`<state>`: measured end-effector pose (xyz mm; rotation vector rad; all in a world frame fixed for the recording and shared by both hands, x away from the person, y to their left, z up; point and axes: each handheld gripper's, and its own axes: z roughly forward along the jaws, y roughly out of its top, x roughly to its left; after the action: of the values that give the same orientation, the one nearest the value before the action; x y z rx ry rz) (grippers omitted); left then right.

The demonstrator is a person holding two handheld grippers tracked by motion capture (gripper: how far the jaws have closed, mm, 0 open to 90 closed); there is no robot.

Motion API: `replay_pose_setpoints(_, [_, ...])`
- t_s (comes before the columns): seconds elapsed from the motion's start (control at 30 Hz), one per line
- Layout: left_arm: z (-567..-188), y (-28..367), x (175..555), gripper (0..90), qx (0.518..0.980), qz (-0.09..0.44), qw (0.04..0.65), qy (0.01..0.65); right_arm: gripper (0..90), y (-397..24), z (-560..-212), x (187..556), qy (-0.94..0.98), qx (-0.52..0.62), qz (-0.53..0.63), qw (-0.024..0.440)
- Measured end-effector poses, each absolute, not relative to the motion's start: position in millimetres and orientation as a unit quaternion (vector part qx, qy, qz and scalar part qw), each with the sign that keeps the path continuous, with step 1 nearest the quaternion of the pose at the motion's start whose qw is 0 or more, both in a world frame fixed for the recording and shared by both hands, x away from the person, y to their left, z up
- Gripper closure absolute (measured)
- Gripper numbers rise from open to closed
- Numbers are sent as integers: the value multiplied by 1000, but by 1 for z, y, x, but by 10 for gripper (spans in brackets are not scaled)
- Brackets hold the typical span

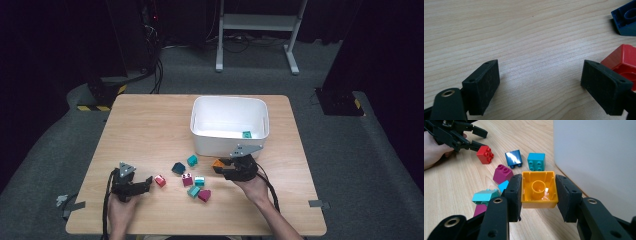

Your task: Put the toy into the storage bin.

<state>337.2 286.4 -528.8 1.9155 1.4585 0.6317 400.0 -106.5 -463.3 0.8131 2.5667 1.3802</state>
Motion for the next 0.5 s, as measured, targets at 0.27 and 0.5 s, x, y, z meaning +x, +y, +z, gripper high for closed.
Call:
replay_pose_setpoints(0.27, [-529, 286, 337, 155, 729, 240, 321, 555, 587, -109, -458, 400, 849, 265, 453, 59])
replay_pose_setpoints(0.5, [-529, 286, 337, 155, 729, 240, 321, 555, 587, -110, -454, 401, 848, 263, 456, 61])
